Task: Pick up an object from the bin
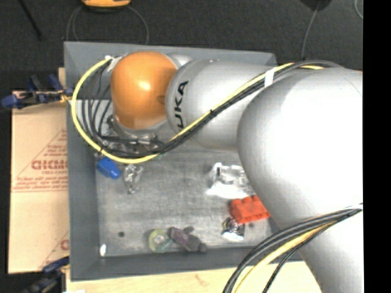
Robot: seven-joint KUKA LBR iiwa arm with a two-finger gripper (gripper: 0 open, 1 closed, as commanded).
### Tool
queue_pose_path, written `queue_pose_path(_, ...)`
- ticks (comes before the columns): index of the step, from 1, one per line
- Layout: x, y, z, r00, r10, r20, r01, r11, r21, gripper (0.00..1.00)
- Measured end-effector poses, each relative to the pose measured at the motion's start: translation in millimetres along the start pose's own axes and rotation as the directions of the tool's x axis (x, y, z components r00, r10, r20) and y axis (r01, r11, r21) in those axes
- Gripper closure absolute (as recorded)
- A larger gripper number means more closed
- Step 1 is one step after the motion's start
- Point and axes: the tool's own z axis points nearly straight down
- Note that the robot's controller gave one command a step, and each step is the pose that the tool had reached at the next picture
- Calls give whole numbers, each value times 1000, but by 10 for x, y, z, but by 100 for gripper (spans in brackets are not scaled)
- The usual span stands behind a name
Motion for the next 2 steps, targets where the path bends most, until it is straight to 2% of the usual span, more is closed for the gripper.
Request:
queue_pose_path(1,3,-8,-1,1000,7,0,-7,1000,-2,100)
queue_pose_path(2,-13,-101,-1289,1000,-1,6,1,1000,6,100)
